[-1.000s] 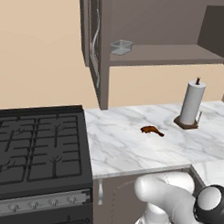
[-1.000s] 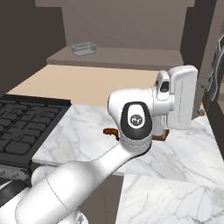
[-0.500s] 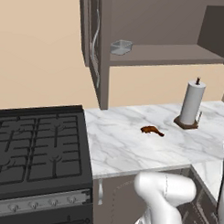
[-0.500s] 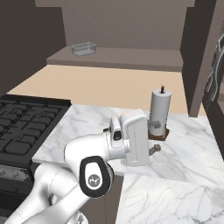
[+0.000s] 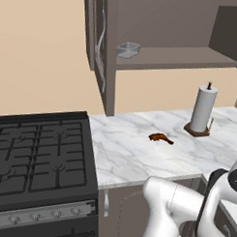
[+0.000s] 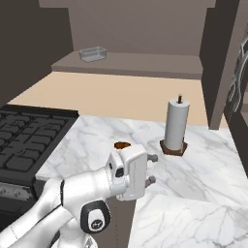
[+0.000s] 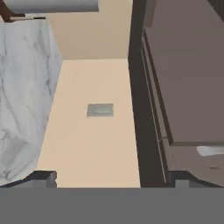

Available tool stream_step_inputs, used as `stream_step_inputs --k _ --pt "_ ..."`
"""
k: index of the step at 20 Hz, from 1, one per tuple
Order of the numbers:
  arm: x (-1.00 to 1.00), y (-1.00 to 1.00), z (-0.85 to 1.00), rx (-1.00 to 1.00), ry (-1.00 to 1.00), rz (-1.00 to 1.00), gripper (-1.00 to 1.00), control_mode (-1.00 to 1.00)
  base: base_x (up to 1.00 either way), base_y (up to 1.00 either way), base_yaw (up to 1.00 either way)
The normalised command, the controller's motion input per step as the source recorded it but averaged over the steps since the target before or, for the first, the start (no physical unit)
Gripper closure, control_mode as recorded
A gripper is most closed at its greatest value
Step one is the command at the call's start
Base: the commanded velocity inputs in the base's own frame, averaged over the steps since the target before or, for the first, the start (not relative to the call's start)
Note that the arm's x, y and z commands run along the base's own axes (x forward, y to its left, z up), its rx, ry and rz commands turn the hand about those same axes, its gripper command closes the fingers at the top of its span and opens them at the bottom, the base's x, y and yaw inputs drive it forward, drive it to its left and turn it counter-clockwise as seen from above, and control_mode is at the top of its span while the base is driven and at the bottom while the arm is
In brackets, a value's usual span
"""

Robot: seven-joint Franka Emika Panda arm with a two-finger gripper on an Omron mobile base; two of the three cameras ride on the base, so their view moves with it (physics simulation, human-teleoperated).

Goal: Retrieve the tupperware from the cabinet, then place the raw meat into the tupperware to avoid contamination.

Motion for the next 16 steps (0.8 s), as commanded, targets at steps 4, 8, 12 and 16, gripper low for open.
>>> stream_step_inputs --k 4,8,12,16 --pt "0.0 0.17 0.08 0.32 0.16 0.21 -1.0 -1.0 0.0 0.0 0.0" --pt "0.01 0.21 0.23 0.36 0.18 0.16 -1.0 -1.0 0.0 0.0 0.0" --pt "0.0 0.34 0.37 0.34 0.16 0.09 -1.0 -1.0 0.0 0.0 0.0" --pt "0.0 0.38 0.52 0.3 0.14 0.03 -1.0 -1.0 0.0 0.0 0.0"
